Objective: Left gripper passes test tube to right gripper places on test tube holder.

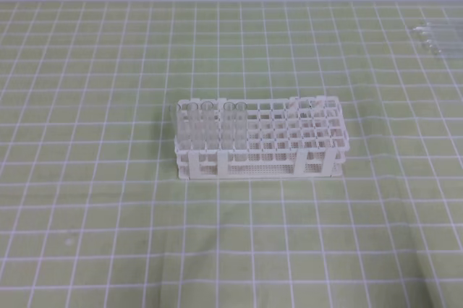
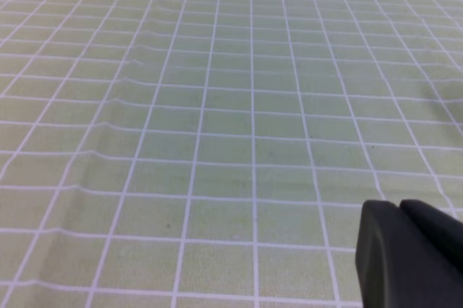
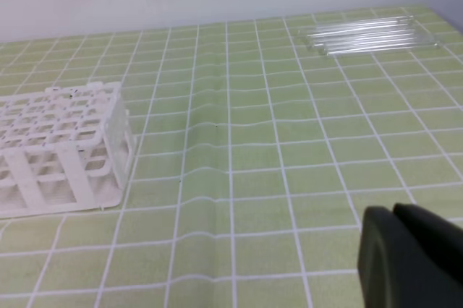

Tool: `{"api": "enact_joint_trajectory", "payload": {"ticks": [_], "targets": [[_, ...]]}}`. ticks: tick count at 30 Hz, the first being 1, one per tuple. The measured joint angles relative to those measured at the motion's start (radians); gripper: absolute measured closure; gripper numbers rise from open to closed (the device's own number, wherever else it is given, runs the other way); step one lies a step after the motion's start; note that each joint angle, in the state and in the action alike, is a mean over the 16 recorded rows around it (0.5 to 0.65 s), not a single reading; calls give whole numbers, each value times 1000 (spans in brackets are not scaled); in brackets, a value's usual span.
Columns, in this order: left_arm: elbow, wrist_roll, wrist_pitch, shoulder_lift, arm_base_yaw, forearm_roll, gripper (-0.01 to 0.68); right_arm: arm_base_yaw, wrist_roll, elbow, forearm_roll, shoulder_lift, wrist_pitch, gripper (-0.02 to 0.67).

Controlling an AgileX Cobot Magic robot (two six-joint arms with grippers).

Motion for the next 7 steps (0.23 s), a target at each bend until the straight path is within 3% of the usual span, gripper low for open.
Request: {"api": "enact_joint_trajectory", "payload": {"ticks": [7], "targets": [[-1,0,-1,2,0,0,675,0,0,0,0,0,0,666]]}}
